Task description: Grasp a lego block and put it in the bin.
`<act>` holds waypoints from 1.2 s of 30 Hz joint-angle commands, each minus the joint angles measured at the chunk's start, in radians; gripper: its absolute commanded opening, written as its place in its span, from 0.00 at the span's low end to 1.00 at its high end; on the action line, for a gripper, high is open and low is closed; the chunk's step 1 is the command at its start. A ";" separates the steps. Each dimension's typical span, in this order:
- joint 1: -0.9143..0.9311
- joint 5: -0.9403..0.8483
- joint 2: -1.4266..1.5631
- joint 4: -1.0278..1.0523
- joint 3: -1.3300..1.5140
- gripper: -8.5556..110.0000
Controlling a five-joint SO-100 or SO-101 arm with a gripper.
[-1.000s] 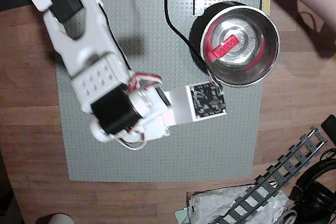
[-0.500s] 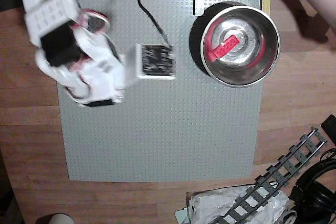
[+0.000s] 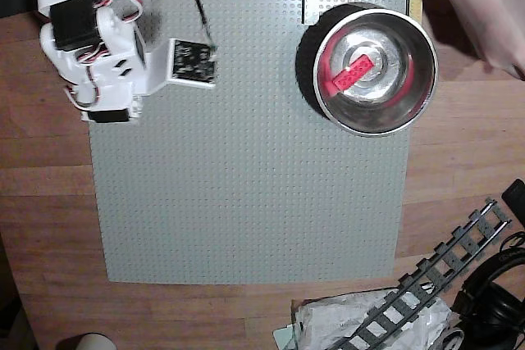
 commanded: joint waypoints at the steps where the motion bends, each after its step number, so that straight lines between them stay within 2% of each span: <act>1: 0.032 -0.040 0.041 -0.021 0.046 0.07; 8: 0.066 -0.110 0.319 -0.040 0.328 0.07; 17: 0.092 -0.155 0.456 0.018 0.474 0.07; 21: 0.064 -0.184 0.614 0.123 0.548 0.07; 36: 0.092 -0.210 0.600 0.137 0.546 0.07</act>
